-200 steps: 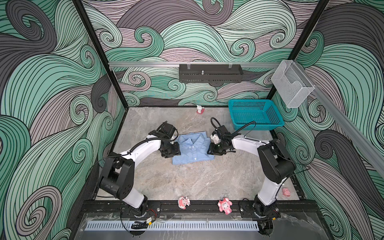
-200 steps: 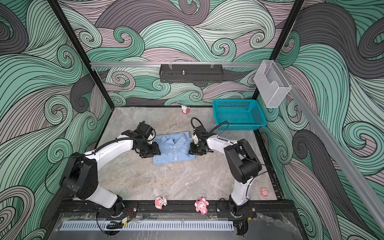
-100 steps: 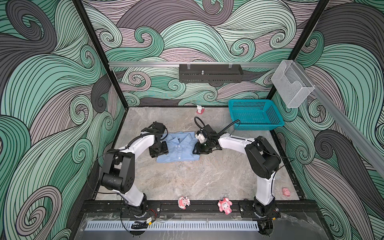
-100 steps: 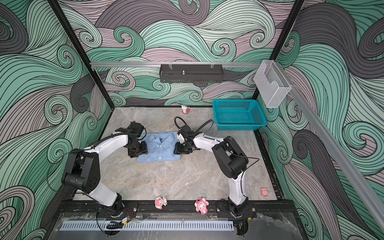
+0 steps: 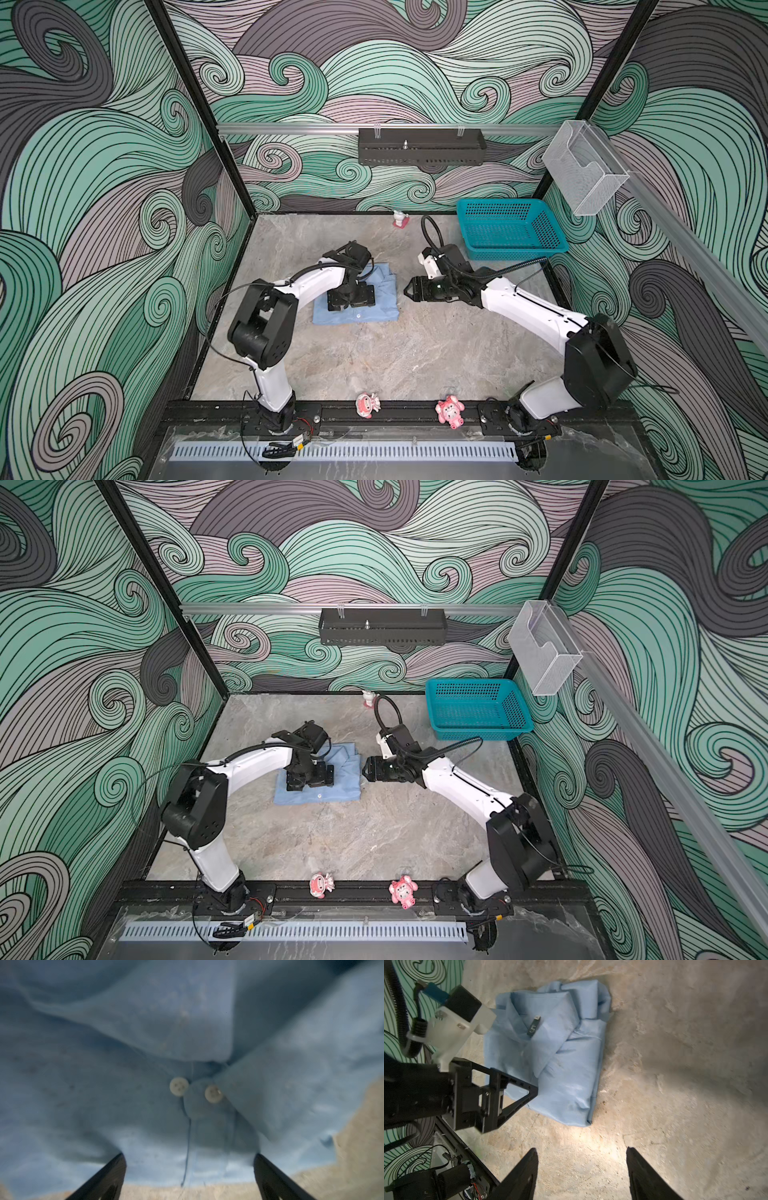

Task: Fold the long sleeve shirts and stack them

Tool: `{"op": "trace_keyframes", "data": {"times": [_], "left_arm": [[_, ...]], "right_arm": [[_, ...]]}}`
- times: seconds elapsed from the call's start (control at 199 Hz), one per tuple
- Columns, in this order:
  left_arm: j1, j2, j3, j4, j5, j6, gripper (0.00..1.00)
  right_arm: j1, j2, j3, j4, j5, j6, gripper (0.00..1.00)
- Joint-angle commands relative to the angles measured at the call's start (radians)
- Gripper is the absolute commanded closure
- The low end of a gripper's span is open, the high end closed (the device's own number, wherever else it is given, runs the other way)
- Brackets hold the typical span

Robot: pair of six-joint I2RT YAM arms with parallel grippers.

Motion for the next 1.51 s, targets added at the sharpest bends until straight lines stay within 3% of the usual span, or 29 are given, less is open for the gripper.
{"op": "trace_keyframes", "data": {"times": [0.0,0.282,0.428,0.75,0.961,1.082,1.192,1.293,1.404,1.504], "left_arm": [[0.017,0.093,0.079,-0.027,-0.108,0.011,0.01],[0.23,0.313,0.323,-0.117,-0.139,0.337,0.03],[0.343,0.461,0.58,-0.198,-0.111,0.385,0.04],[0.509,0.821,1.237,-0.375,-0.166,0.535,0.06],[0.537,0.839,1.368,-0.298,-0.151,0.636,0.04],[0.533,0.706,1.324,-0.256,-0.09,0.64,0.01],[0.526,0.46,1.172,-0.174,-0.041,0.593,0.01],[0.525,0.123,0.811,0.079,-0.014,0.543,0.01],[0.525,-0.265,0.324,0.469,0.001,0.493,0.01],[0.525,-0.555,-0.011,0.658,-0.038,0.429,0.01]], "right_arm": [[-0.022,-0.056,-0.048,-0.046,0.014,-0.014,0.33],[-0.063,-0.205,-0.137,-0.023,0.037,-0.012,0.35],[-0.074,-0.204,-0.148,0.023,0.047,-0.006,0.36],[-0.086,-0.096,-0.104,0.036,0.022,-0.013,0.37],[-0.089,-0.018,-0.06,0.064,0.014,-0.022,0.38],[-0.094,-0.023,-0.04,0.059,0.051,-0.018,0.38],[-0.106,-0.096,-0.052,0.08,0.117,-0.033,0.37],[-0.118,-0.203,-0.106,0.12,0.214,-0.084,0.35],[-0.13,-0.348,-0.212,0.182,0.334,-0.165,0.29],[-0.144,-0.493,-0.337,0.263,0.455,-0.25,0.23]]}}
